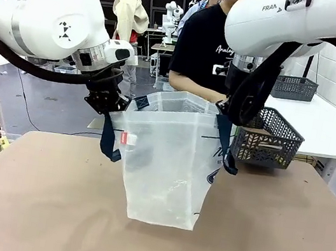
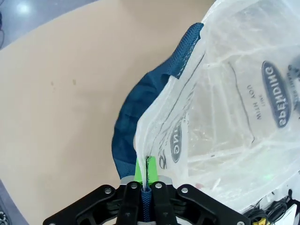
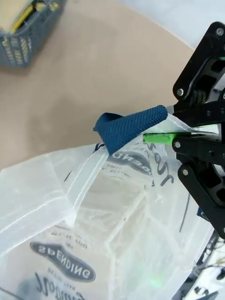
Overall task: Transfer purchased items from the store into the shopping bag.
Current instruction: Open the Reusable shopping bag in the center of the table, then move the Reusable shopping bag to the right side of the table.
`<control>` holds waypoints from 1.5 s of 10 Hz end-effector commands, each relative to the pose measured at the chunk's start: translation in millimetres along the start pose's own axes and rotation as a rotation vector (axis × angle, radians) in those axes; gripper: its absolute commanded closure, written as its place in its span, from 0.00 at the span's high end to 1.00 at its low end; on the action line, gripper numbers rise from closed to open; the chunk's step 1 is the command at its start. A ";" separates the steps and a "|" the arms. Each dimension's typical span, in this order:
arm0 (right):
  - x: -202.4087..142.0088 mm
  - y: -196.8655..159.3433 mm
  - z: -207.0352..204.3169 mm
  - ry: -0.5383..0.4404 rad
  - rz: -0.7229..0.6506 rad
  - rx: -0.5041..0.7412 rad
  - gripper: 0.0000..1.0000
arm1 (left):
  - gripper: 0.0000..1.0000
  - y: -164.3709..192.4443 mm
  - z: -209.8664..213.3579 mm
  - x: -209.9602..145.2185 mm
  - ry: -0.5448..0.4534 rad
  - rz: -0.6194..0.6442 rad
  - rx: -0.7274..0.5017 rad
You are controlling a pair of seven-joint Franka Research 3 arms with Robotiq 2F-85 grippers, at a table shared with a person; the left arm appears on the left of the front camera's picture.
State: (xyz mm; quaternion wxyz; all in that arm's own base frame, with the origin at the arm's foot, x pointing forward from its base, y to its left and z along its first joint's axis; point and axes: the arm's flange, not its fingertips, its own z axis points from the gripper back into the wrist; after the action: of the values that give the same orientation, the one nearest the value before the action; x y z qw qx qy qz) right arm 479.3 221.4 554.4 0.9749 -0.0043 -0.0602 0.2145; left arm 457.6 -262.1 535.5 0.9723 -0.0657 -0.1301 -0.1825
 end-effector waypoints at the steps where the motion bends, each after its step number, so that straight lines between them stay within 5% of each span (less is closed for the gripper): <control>1: 2.4 -4.5 1.6 0.000 0.057 -0.053 0.00 | 0.00 4.8 2.9 3.6 0.028 -0.013 0.031; 6: 3.1 11.5 -8.1 -0.058 0.189 -0.058 0.00 | 0.00 -2.5 -5.4 6.4 0.000 -0.094 -0.017; 15: 6.4 17.6 -2.3 -0.043 0.169 -0.023 0.00 | 0.00 -5.1 -6.8 3.3 0.009 -0.081 -0.009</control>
State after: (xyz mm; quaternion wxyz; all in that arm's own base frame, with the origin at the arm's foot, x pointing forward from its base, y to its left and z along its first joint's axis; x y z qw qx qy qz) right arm 478.0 240.8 552.2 0.9514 -0.0164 -0.0836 0.2960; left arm 461.1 -269.5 529.1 0.9632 -0.0636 -0.1283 -0.2277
